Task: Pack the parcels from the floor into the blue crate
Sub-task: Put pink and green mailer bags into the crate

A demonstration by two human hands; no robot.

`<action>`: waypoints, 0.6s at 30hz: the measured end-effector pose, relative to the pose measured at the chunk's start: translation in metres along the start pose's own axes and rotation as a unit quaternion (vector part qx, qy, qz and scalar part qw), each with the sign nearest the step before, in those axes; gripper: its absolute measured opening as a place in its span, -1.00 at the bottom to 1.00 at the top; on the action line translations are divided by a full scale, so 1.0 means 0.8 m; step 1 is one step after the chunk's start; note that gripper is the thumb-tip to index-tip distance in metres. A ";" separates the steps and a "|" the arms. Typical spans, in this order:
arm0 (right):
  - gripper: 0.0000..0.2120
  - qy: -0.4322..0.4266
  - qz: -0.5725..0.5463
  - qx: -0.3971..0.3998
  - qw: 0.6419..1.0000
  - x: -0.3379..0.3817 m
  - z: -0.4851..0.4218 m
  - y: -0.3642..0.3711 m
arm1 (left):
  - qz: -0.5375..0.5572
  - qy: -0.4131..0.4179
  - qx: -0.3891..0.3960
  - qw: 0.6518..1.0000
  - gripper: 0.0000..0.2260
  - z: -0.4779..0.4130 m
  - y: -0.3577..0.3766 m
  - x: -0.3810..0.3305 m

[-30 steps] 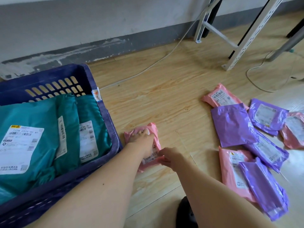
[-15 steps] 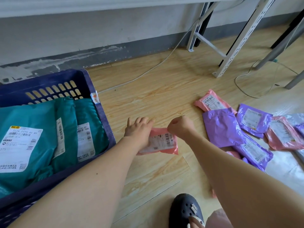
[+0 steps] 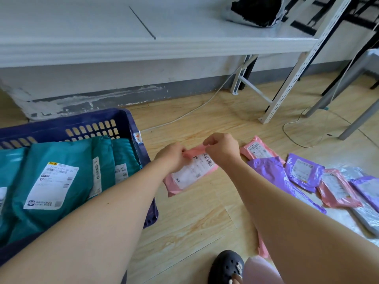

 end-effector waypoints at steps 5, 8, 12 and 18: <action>-0.55 -0.050 -0.033 -0.068 0.996 0.053 0.017 -0.029 | 0.150 -0.044 -0.062 0.986 -0.81 0.019 -0.053 0.011; -0.47 -0.062 -0.049 -0.072 0.994 0.075 0.024 -0.026 | 0.234 -0.083 -0.113 0.962 -0.79 0.033 -0.079 0.031; -0.48 -0.058 -0.060 -0.054 0.995 0.091 0.025 0.000 | 0.323 -0.145 -0.176 0.919 -0.77 0.048 -0.099 0.072; -0.54 -0.096 -0.058 0.007 0.994 0.139 0.026 0.077 | 0.416 -0.242 -0.221 0.848 -0.79 0.073 -0.111 0.164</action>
Point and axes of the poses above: each hand's wrist, its own z-axis away from the middle knuckle, its own y-axis out of the palm, x = y × z, the point moved 9 cm from there along -z, towards the middle knuckle, and after that the axes turned 7 degrees about -z, right-handed, at the moved point
